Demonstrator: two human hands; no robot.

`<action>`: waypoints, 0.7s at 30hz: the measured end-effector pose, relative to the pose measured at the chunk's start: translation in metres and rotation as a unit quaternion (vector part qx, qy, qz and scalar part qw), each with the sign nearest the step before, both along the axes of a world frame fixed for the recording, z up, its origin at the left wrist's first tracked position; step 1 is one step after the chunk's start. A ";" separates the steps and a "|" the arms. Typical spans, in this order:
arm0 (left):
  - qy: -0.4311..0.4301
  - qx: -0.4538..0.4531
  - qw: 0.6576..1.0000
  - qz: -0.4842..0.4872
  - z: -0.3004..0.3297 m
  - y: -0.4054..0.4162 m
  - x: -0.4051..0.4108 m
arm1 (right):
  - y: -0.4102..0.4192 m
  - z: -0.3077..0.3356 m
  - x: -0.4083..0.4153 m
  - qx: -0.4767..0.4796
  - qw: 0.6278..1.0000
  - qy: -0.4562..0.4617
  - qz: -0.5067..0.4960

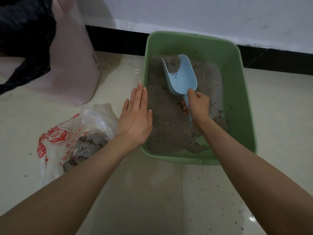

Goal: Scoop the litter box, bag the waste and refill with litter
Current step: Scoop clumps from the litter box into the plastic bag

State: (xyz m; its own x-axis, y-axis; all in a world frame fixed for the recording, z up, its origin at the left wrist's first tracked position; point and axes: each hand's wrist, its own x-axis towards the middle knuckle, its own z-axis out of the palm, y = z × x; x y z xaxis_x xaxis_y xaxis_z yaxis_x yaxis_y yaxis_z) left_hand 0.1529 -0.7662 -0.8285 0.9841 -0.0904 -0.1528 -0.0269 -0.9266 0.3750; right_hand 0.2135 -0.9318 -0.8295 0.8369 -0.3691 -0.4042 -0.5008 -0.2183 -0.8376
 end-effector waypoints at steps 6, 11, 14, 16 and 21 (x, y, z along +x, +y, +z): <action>0.023 0.010 1.000 -0.018 0.009 0.001 0.000 | -0.016 0.018 -0.010 -0.032 0.998 -0.042 0.029; 0.052 -0.042 0.997 -0.047 0.028 0.029 -0.001 | -0.014 0.046 -0.028 -0.063 0.994 -0.044 0.075; 0.053 -0.037 0.996 -0.057 0.042 0.064 -0.008 | 0.000 0.067 -0.050 -0.047 0.993 -0.042 0.096; 0.056 -0.023 0.997 -0.049 0.050 0.094 -0.018 | 0.012 0.079 -0.068 -0.019 0.993 -0.042 0.108; 0.073 -0.005 0.995 0.069 0.046 0.171 -0.052 | 0.058 0.088 -0.122 0.025 0.988 -0.008 0.149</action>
